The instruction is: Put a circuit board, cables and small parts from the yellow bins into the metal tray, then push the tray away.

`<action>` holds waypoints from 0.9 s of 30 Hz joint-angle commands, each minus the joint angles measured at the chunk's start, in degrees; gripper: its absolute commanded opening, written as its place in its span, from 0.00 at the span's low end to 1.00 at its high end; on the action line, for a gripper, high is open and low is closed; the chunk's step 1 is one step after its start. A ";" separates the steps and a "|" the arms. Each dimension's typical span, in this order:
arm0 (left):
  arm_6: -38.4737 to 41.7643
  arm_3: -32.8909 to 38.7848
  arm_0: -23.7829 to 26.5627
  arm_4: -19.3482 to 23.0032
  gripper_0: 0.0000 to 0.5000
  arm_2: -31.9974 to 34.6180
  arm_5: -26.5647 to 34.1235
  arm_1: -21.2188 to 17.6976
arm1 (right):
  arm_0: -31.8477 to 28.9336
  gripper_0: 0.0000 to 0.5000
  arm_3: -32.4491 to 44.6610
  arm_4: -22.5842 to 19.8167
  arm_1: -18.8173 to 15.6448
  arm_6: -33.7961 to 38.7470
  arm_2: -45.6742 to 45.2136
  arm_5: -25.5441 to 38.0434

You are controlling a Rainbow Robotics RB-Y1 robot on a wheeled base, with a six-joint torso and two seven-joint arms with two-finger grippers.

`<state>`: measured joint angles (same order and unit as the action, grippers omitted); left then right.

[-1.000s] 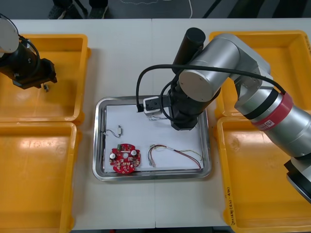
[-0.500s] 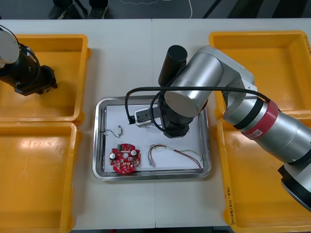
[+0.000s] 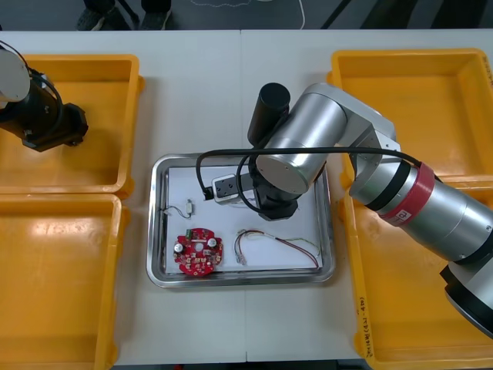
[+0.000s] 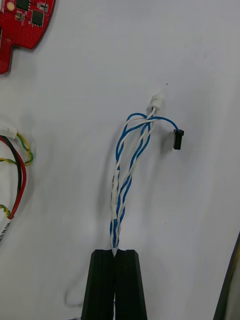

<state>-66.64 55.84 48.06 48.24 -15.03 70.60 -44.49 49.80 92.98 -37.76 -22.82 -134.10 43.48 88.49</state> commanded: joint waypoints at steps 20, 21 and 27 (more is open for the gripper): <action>-3.67 15.53 -0.51 0.10 0.00 11.52 21.07 -3.68 | 1.96 0.91 0.54 0.50 0.14 3.15 0.38 -0.60; -3.49 16.85 -0.51 0.10 0.00 12.13 22.74 -3.76 | 1.96 0.91 0.62 0.14 0.14 3.15 -0.33 -0.34; -2.53 22.83 -0.51 0.10 0.00 14.86 30.39 -4.29 | 1.96 0.92 2.21 -2.14 0.14 3.15 -5.25 3.53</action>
<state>-66.65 74.76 48.03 48.38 -2.76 98.13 -45.56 49.84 93.03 -38.39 -22.81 -132.40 42.55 90.14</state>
